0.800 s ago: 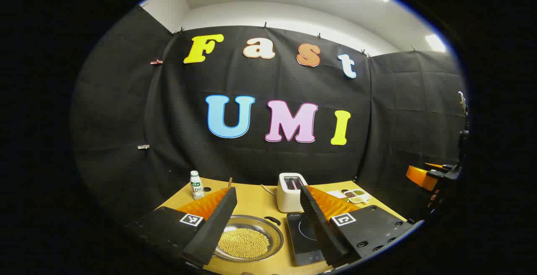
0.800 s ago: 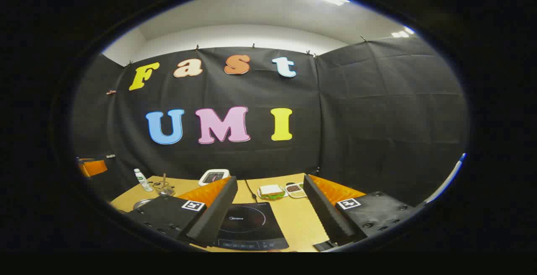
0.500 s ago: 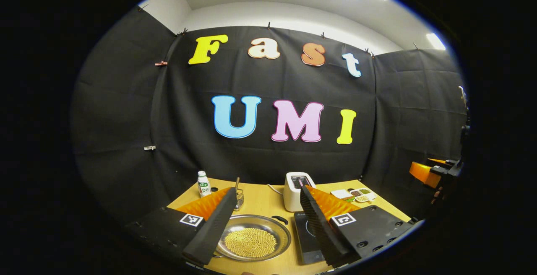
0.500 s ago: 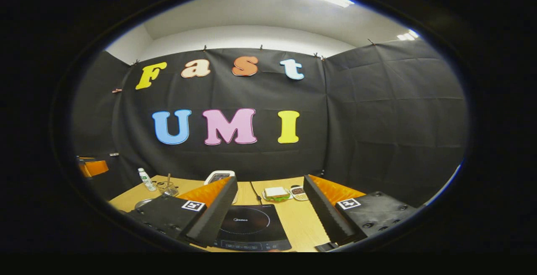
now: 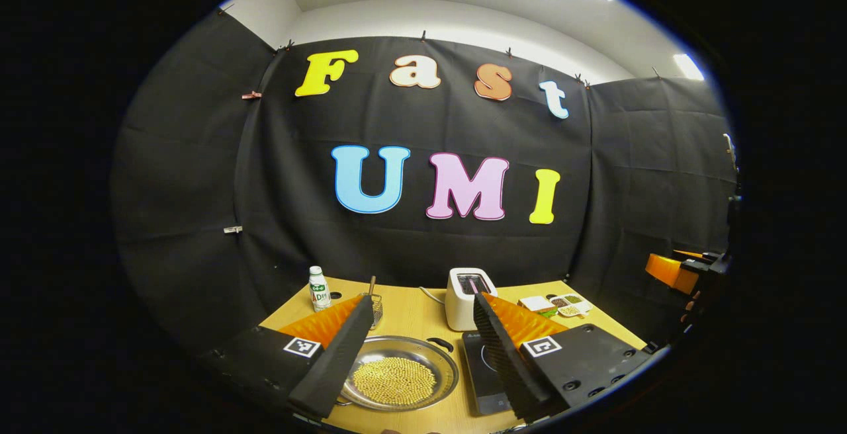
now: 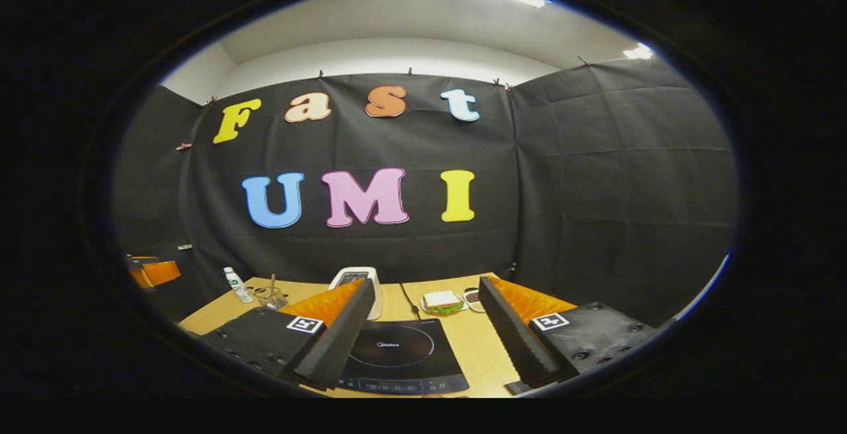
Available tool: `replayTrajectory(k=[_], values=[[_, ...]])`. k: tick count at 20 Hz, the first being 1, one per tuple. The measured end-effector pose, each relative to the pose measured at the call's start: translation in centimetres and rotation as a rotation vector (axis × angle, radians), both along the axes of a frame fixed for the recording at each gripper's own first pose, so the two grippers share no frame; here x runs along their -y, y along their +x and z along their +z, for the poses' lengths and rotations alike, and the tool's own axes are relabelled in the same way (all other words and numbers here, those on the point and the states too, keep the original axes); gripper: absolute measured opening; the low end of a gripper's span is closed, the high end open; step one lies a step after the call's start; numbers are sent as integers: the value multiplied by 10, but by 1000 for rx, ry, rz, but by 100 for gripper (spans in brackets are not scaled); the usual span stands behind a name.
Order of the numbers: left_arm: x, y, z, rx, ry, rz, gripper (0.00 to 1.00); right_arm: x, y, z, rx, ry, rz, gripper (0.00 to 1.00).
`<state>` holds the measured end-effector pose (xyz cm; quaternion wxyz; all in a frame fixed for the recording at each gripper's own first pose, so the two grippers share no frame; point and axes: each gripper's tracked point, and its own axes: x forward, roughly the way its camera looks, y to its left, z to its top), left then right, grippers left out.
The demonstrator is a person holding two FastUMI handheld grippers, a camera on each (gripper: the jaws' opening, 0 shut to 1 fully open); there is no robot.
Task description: First push the handle of the pot to place it horizontally, then grasp the pot with both hands and set it on the induction cooktop.
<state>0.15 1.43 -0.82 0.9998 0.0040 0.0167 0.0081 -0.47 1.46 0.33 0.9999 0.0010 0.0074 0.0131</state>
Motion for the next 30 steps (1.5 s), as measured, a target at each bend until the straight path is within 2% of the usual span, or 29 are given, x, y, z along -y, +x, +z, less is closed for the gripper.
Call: replayTrajectory(k=[2, 3, 4, 5, 6, 7, 15, 17, 20, 21, 23, 24, 26, 28, 30], values=[[-4, 3, -7, -13, 8, 7, 95, 0, -1, -3, -5, -2, -1, 98], [-7, 4, -11, -24, 12, 10, 95, -2, -1, -5, -11, -2, 2, 94], [-7, 5, -15, -33, 11, 11, 95, -2, -1, -6, -19, -3, 5, 98], [-8, 5, -17, -42, 8, 8, 95, -4, -3, -7, -23, -7, 9, 98], [-9, 6, -20, -50, 4, 7, 95, -5, -4, -8, -27, -12, 12, 94], [-12, 7, -21, -58, 3, 7, 95, -6, -4, -10, -30, -19, 14, 98], [-21, 12, -53, -159, 64, -3, 94, -17, -1, -22, -60, -16, 45, 98], [-23, 10, -63, -182, 61, -12, 85, -19, -2, -24, -65, -19, 52, 98], [-27, 10, -80, -228, 46, -17, 61, -21, -3, -28, -72, -25, 60, 98], [-24, 10, -85, -248, 24, -42, 58, -22, -5, -29, -76, -26, 60, 98], [-25, 7, -97, -285, -37, -55, 46, -20, -8, -33, -83, -26, 59, 98], [-29, 6, -105, -303, -71, -52, 25, -19, -10, -37, -88, -25, 57, 98], [-37, 1, -119, -338, -123, -32, 11, -18, -12, -41, -98, -20, 55, 98], [-49, -4, -131, -365, -141, -5, 5, -20, -15, -45, -107, -21, 57, 98], [-57, -12, -141, -389, -137, 1, 5, -20, -17, -48, -114, -30, 60, 98]])
